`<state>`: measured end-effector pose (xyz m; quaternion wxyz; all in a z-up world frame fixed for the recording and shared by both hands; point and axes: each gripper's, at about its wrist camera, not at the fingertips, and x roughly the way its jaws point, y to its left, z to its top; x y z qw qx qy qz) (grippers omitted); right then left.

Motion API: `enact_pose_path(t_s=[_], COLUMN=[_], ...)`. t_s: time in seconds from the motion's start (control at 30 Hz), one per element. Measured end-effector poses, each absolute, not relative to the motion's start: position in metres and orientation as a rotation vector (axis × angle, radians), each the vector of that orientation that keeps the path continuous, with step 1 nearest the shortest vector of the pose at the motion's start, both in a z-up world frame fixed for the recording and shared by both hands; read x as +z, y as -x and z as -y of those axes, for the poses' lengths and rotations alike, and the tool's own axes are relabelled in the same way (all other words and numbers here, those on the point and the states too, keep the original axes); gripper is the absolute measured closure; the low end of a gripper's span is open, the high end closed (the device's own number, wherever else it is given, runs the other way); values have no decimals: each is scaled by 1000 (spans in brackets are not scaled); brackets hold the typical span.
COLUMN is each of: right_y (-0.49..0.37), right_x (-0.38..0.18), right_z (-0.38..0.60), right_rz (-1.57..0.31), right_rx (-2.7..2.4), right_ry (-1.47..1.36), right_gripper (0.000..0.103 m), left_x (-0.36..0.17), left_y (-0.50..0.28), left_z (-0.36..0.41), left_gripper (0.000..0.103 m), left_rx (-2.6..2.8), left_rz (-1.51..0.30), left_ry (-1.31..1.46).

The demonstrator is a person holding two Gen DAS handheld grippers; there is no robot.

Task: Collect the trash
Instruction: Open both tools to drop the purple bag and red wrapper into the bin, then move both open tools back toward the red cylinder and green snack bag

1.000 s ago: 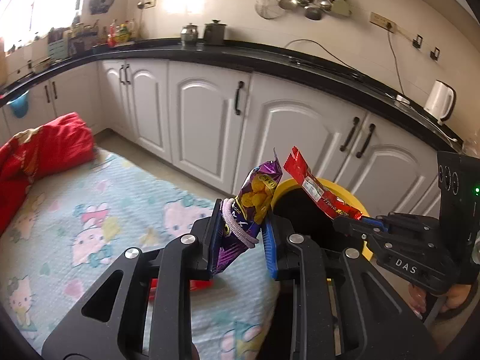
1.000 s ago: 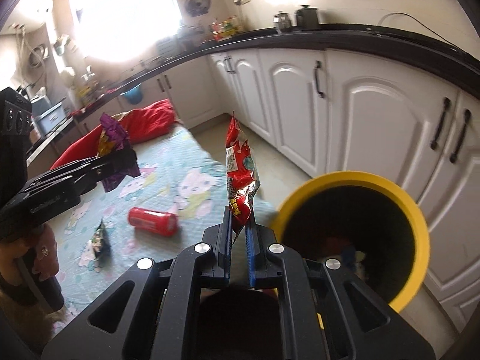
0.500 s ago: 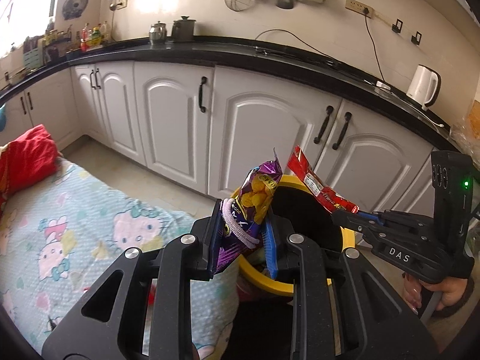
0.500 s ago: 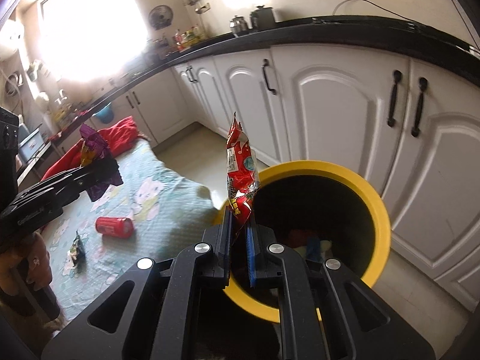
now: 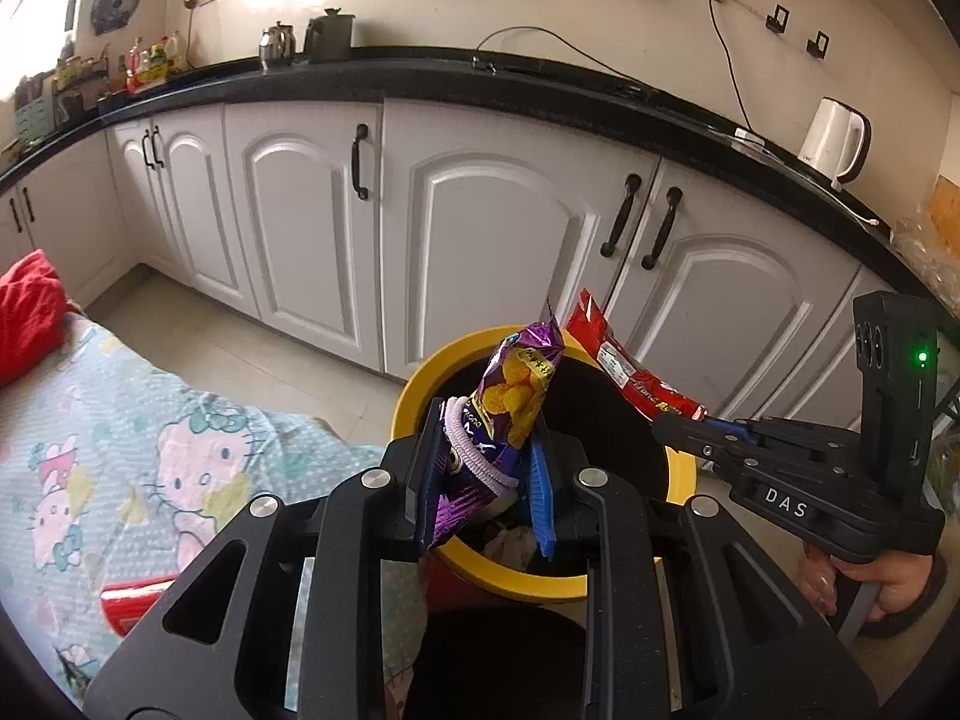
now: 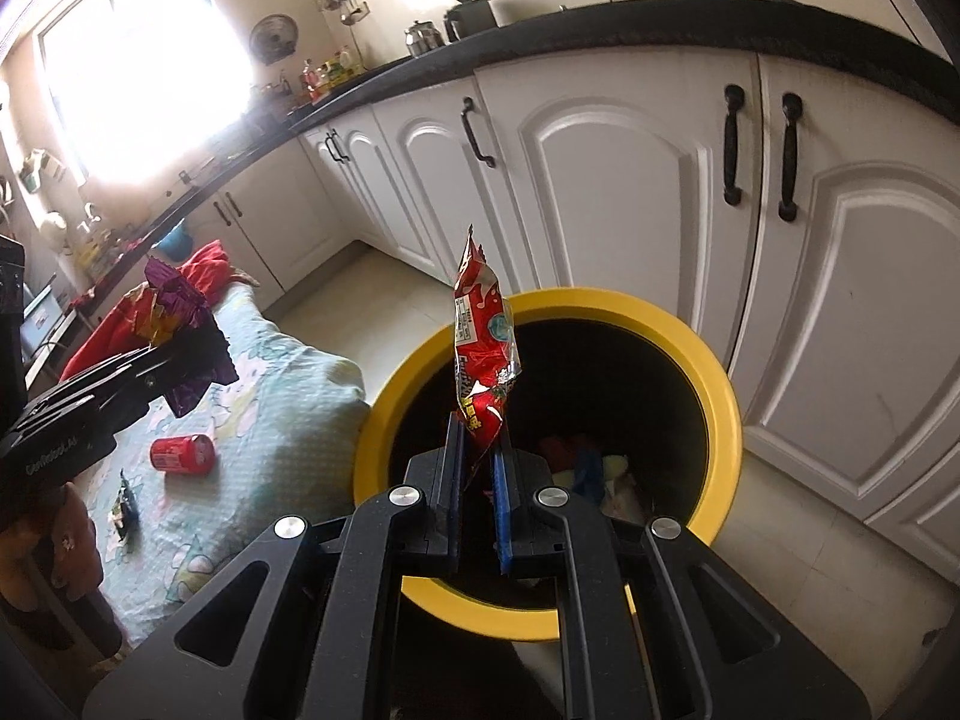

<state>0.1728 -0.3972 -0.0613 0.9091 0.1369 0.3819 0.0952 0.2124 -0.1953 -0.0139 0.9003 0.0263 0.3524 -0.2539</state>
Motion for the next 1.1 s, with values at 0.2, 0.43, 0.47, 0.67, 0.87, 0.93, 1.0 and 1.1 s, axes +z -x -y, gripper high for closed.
enact_pose_path(t_s=[0.2, 0.43, 0.47, 0.67, 0.87, 0.93, 1.0, 1.1], right_y=[-177, -182, -183, -186, -188, -187, -186, -185], right_x=[-72, -86, -88, -100, -107, -108, -107, -103], right_z=[404, 408, 408, 410, 418, 421, 423, 423], right_rz=[-809, -854, -860, -886, -895, -895, -891, -878], right_rx=[182, 174, 173, 157, 128, 116, 105, 94], right_ry=[-297, -308, -311, -320, -343, -350, -362, -370], right_gripper=[95, 94, 94, 92, 79, 74, 69, 62], left_x=[-24, -38, -41, -57, -69, -71, -73, -71], left_y=[-219, -228, -230, -241, -255, -257, -258, -256], left_z=[205, 215, 217, 223, 228, 228, 228, 224], left_gripper=[85, 85, 85, 83, 72, 63, 55, 41], left_rx=[-538, -549, -550, -552, -544, -536, -531, -514], left_rz=[-753, -785, -793, -840, -882, -883, -890, -891], left_ry=[-57, -60, -59, -43, -29, -31, -26, -29])
